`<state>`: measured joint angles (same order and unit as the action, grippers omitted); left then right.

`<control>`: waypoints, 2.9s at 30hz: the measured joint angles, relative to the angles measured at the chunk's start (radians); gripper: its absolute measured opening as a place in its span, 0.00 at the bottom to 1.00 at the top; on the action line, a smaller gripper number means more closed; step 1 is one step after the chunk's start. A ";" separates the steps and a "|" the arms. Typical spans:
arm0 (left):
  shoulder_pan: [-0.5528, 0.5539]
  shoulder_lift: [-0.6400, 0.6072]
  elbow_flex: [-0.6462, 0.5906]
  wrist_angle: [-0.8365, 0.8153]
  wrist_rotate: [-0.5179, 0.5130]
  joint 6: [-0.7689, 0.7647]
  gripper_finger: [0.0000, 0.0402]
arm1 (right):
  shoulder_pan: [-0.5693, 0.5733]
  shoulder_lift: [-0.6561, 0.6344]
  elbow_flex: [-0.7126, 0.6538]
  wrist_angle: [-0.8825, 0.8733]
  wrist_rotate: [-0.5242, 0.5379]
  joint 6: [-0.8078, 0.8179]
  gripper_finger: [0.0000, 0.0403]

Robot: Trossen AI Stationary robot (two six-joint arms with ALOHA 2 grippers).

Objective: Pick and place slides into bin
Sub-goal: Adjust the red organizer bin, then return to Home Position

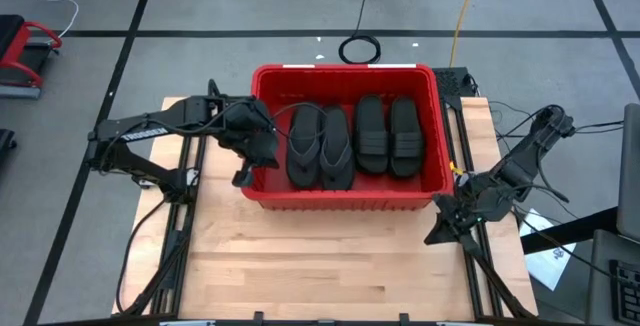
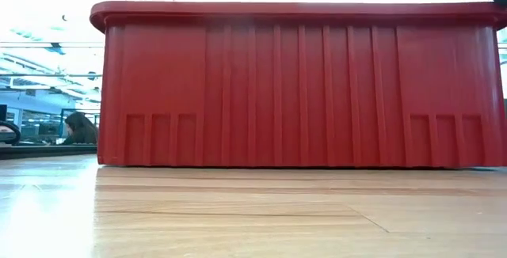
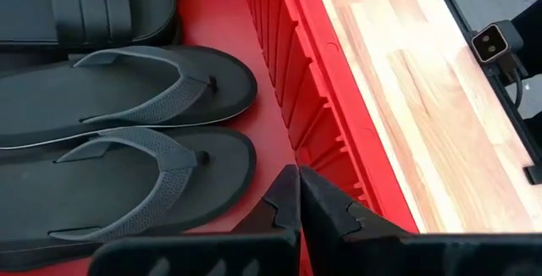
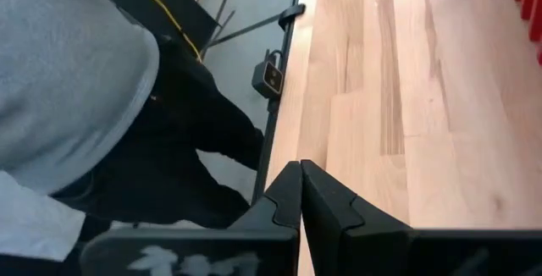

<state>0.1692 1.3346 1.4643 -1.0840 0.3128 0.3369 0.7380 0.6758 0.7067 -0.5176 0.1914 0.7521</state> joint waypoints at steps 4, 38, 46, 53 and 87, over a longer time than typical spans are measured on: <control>-0.006 0.000 0.000 -0.006 0.007 0.000 0.00 | 0.010 0.006 0.010 0.032 0.035 -0.036 0.00; -0.065 -0.091 0.000 0.103 -0.281 -0.295 0.00 | -0.468 -0.036 0.367 -1.053 0.793 -0.100 0.00; -0.065 -0.095 0.000 0.085 -0.348 -0.313 0.01 | -0.583 -0.051 0.196 -1.039 0.641 0.086 0.00; -0.062 -0.100 0.000 0.085 -0.348 -0.304 0.01 | -0.587 -0.052 0.151 -0.857 0.603 -0.017 0.00; -0.037 -0.303 -0.191 0.807 0.011 -0.169 0.00 | -0.657 -0.066 0.307 0.084 0.346 -0.801 0.00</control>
<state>0.1320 1.0317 1.2729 -0.2770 0.3238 0.1683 0.0807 0.6102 1.0137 -0.4333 0.5369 -0.0487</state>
